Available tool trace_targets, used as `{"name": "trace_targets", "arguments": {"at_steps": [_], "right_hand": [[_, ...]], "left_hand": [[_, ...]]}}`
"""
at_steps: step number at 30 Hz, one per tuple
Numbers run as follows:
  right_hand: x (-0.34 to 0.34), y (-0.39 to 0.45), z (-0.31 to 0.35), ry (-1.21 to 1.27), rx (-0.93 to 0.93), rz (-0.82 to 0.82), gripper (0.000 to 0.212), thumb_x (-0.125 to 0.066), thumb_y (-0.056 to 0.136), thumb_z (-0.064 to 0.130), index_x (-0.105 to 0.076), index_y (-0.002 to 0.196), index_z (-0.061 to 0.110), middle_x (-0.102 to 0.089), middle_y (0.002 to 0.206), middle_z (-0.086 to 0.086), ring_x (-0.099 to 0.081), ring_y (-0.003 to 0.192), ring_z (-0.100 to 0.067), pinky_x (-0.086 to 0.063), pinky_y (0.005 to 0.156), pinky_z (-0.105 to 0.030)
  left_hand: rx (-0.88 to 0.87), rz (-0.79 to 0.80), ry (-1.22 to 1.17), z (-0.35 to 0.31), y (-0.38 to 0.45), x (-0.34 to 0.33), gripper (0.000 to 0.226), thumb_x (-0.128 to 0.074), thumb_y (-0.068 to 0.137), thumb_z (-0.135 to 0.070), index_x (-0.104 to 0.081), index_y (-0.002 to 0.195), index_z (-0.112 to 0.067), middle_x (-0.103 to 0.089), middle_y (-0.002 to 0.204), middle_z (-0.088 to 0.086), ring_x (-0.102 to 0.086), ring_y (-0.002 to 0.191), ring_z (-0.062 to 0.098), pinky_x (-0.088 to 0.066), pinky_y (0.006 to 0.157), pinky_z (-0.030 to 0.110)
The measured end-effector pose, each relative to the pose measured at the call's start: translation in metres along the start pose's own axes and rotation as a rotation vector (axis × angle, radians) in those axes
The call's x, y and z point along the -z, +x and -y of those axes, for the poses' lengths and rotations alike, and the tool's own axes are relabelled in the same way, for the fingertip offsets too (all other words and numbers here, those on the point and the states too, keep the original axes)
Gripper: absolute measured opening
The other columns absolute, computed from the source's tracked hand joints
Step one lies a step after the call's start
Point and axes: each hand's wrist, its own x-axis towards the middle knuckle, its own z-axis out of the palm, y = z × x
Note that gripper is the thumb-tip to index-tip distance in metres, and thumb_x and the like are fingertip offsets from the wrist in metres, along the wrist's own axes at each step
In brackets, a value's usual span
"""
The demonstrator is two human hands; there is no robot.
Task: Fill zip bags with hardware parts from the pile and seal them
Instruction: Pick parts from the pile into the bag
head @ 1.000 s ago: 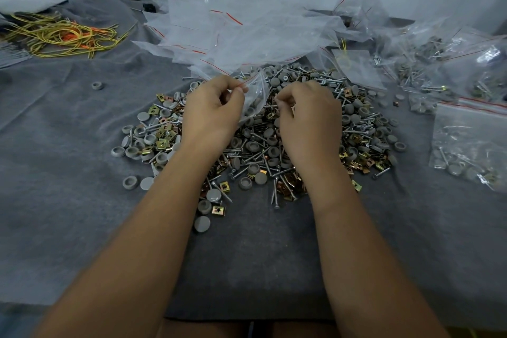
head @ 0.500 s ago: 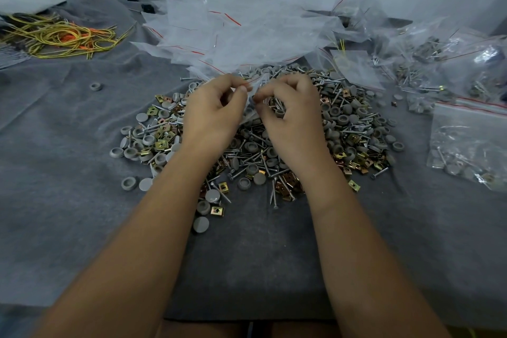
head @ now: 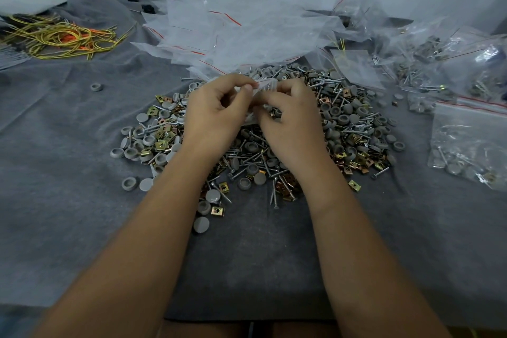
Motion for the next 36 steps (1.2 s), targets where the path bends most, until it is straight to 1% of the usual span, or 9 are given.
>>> {"name": "trace_targets", "arguments": {"at_steps": [3,8,11,14,18,21,24,29,36], "right_hand": [[0.000,0.000,0.001,0.050,-0.028,0.005,0.016,-0.065,0.088,0.023,-0.076,0.100,0.026,-0.047,0.102,0.004,-0.049,0.106,-0.020,-0.046,0.090,-0.039],[0.004,-0.001,0.005,0.143,-0.037,-0.050,0.021,-0.057,0.091,0.018,-0.073,0.105,0.022,-0.053,0.103,0.004,-0.053,0.102,-0.014,-0.049,0.086,-0.033],[0.011,0.000,0.007,0.182,-0.041,-0.151,0.028,-0.051,0.090,0.007,-0.070,0.105,0.021,-0.058,0.100,0.004,-0.056,0.095,-0.008,-0.048,0.080,-0.022],[0.017,0.001,0.007,0.208,-0.134,-0.203,0.035,-0.046,0.085,-0.001,-0.067,0.101,0.021,-0.059,0.097,0.008,-0.055,0.090,0.000,-0.043,0.073,-0.012],[0.020,0.002,0.003,0.081,-0.254,-0.143,0.029,-0.047,0.084,-0.002,-0.068,0.087,0.018,-0.060,0.094,0.006,-0.058,0.090,-0.012,-0.050,0.077,-0.032],[0.019,0.003,-0.001,-0.150,-0.228,-0.045,0.027,-0.049,0.085,0.002,-0.072,0.084,0.016,-0.062,0.093,0.001,-0.058,0.088,-0.022,-0.050,0.079,-0.042],[0.018,0.002,-0.002,-0.338,-0.205,0.049,0.022,-0.053,0.087,0.016,-0.073,0.090,0.021,-0.066,0.095,0.001,-0.054,0.098,-0.025,-0.046,0.084,-0.040],[0.015,0.001,-0.004,-0.511,-0.191,0.059,0.023,-0.053,0.086,0.037,-0.070,0.089,0.022,-0.063,0.097,0.001,-0.049,0.102,-0.024,-0.037,0.084,-0.037],[0.013,-0.001,-0.005,-0.521,-0.189,0.110,0.021,-0.056,0.080,0.038,-0.066,0.090,0.021,-0.058,0.103,0.000,-0.046,0.107,-0.025,-0.036,0.090,-0.041]], "left_hand": [[0.033,-0.055,-0.039,0.001,0.001,0.000,0.020,-0.056,0.094,-0.016,-0.069,0.087,-0.030,-0.042,0.050,-0.012,-0.034,0.045,0.002,-0.029,0.046,0.014],[0.052,-0.082,-0.017,-0.001,0.001,0.000,0.021,-0.056,0.095,-0.016,-0.066,0.086,-0.031,-0.040,0.044,-0.015,-0.033,0.042,0.001,-0.027,0.043,0.013],[0.101,-0.118,0.006,0.001,0.002,0.001,0.023,-0.054,0.095,-0.017,-0.065,0.083,-0.032,-0.041,0.044,-0.014,-0.033,0.042,0.002,-0.027,0.042,0.015],[0.140,-0.131,0.013,0.004,0.004,0.001,0.019,-0.053,0.094,-0.018,-0.067,0.085,-0.026,-0.040,0.043,-0.015,-0.031,0.041,0.003,-0.026,0.041,0.016],[0.164,-0.131,0.031,0.006,0.004,0.001,0.019,-0.052,0.094,-0.019,-0.067,0.084,-0.027,-0.041,0.043,-0.016,-0.031,0.040,0.002,-0.024,0.039,0.016],[0.166,-0.122,0.047,0.008,0.005,0.002,0.021,-0.052,0.093,-0.021,-0.066,0.081,-0.031,-0.042,0.044,-0.015,-0.032,0.040,0.003,-0.025,0.039,0.018],[0.169,-0.114,0.051,0.008,0.005,0.002,0.020,-0.052,0.093,-0.023,-0.065,0.080,-0.032,-0.043,0.044,-0.015,-0.032,0.041,0.003,-0.026,0.039,0.020],[0.167,-0.096,0.055,0.009,0.005,0.002,0.020,-0.052,0.093,-0.024,-0.064,0.080,-0.032,-0.042,0.043,-0.015,-0.032,0.041,0.004,-0.026,0.040,0.022],[0.176,-0.094,0.054,0.009,0.005,0.001,0.018,-0.053,0.094,-0.020,-0.066,0.085,-0.027,-0.043,0.043,-0.015,-0.033,0.041,0.003,-0.026,0.041,0.020]]}}
